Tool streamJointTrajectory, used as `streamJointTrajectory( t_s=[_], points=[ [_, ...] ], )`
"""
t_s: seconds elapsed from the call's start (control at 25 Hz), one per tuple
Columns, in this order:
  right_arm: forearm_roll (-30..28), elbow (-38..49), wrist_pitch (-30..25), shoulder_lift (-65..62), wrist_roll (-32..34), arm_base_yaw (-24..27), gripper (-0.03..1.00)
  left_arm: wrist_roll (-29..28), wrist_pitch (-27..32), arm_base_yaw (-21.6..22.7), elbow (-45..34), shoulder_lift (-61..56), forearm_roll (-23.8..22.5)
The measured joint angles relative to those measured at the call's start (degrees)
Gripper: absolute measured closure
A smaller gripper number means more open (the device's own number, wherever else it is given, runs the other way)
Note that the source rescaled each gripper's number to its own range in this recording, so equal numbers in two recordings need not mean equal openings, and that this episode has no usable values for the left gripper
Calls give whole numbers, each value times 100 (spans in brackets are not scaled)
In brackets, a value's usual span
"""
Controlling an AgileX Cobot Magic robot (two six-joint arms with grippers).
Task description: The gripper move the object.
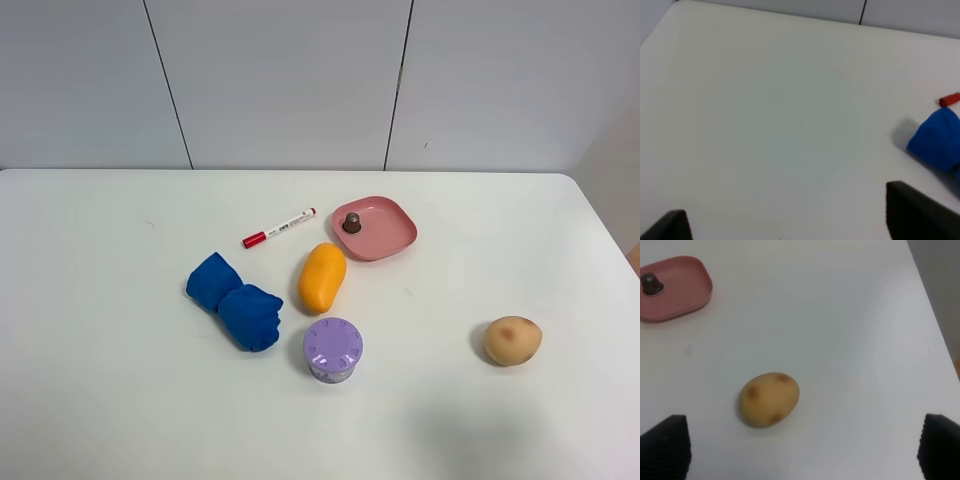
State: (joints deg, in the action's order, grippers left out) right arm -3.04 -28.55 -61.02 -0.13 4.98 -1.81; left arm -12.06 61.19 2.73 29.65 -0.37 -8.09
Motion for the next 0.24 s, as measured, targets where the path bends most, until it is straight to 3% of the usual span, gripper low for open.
streamJointTrajectory(
  t_s=[0.24],
  points=[
    [0,0,0,0,0,0,7,0,0,0,0,0,0]
  ],
)
